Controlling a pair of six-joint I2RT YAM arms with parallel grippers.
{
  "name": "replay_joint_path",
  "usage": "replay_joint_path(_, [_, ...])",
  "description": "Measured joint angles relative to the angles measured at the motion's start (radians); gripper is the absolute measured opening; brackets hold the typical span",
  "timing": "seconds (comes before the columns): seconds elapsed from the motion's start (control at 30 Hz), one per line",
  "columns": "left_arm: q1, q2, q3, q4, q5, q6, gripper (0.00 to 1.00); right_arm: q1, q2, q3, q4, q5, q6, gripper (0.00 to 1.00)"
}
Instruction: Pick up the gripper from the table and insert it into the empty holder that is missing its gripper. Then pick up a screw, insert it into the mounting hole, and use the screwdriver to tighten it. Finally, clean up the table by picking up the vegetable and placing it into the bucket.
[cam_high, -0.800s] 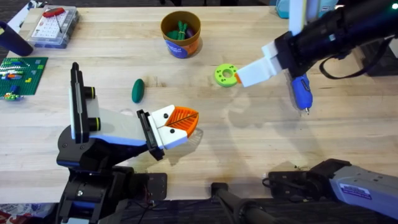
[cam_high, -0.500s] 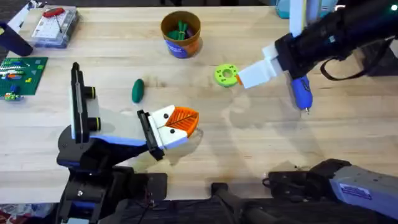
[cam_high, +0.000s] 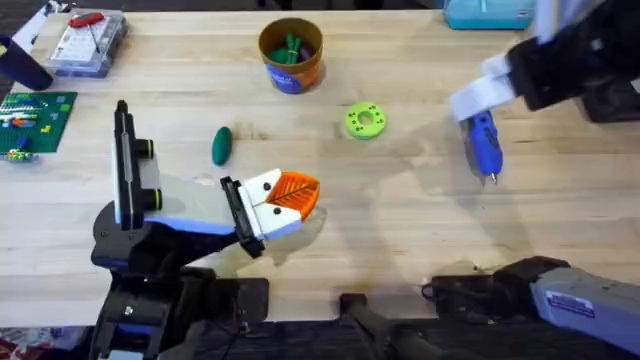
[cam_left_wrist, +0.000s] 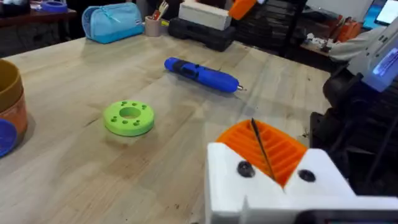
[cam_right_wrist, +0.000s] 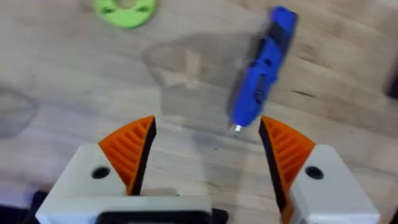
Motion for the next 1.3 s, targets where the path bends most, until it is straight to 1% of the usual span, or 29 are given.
replay_joint_path(0.07, [0.0, 0.0, 0.0, 0.0, 0.0, 0.0, 0.017, -0.068, 0.002, 0.0, 0.012, 0.017, 0.007, 0.99])
replay_joint_path(0.1, [0.0, 0.0, 0.0, 0.0, 0.001, 0.0, 0.017, -0.171, 0.022, 0.002, 0.039, 0.014, 0.014, 0.99])
replay_joint_path(0.17, [0.0, 0.0, 0.0, 0.0, 0.001, 0.0, 0.017, -0.227, 0.048, 0.002, 0.063, 0.006, 0.014, 0.99])
replay_joint_path(0.3, [0.0, 0.0, 0.0, 0.0, 0.001, 0.0, 0.017, -0.306, 0.111, -0.006, 0.135, -0.014, 0.013, 0.99])
replay_joint_path(0.47, [0.0, 0.0, 0.0, 0.0, 0.001, 0.0, 0.017, -0.385, 0.213, -0.031, 0.194, -0.085, -0.026, 0.99])
replay_joint_path(0.63, [0.0, 0.0, 0.0, 0.0, 0.001, 0.0, 0.017, -0.423, 0.354, -0.035, 0.211, -0.132, -0.064, 0.99])
replay_joint_path(0.73, [0.0, 0.0, 0.0, 0.0, 0.002, 0.0, 0.017, -0.426, 0.448, -0.039, 0.228, -0.146, -0.073, 0.99])
replay_joint_path(0.87, [0.0, 0.0, 0.0, 0.0, 0.002, 0.0, 0.017, -0.427, 0.541, -0.041, 0.263, -0.185, -0.088, 0.99])
replay_joint_path(0.97, [0.0, 0.0, 0.0, 0.0, 0.002, 0.0, 0.017, -0.439, 0.571, -0.049, 0.292, -0.223, -0.093, 0.99])
replay_joint_path(1.07, [0.0, 0.0, 0.0, 0.0, 0.002, 0.0, 0.017, -0.461, 0.574, -0.065, 0.315, -0.246, -0.106, 0.99])
replay_joint_path(1.3, [0.0, 0.0, 0.0, 0.0, -0.002, 0.001, 0.017, -0.496, 0.574, -0.115, 0.334, -0.256, -0.152, 0.99])
